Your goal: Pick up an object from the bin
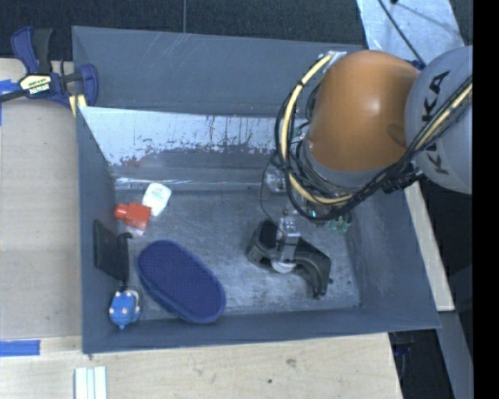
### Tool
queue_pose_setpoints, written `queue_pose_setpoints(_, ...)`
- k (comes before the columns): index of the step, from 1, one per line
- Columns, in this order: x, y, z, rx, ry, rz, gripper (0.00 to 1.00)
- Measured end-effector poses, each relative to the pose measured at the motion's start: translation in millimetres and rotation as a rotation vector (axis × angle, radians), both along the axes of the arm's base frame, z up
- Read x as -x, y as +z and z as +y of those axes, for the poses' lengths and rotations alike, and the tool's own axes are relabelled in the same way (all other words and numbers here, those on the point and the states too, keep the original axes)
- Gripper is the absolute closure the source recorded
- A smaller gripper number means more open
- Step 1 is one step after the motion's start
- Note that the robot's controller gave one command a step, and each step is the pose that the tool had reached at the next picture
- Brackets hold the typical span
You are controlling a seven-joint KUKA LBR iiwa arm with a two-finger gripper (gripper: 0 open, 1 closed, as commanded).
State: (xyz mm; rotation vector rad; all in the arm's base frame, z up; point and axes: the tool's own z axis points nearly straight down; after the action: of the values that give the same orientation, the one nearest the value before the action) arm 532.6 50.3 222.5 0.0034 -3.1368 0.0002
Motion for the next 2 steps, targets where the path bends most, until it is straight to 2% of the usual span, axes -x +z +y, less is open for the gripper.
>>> queue_pose_setpoints(1, -16.5, -37.8, -4.0, 0.000, 0.150, -0.004, 0.00)
queue_pose_setpoints(2, -15.4, -156.8, -5.2, -0.001, 0.259, -0.001, 0.00)
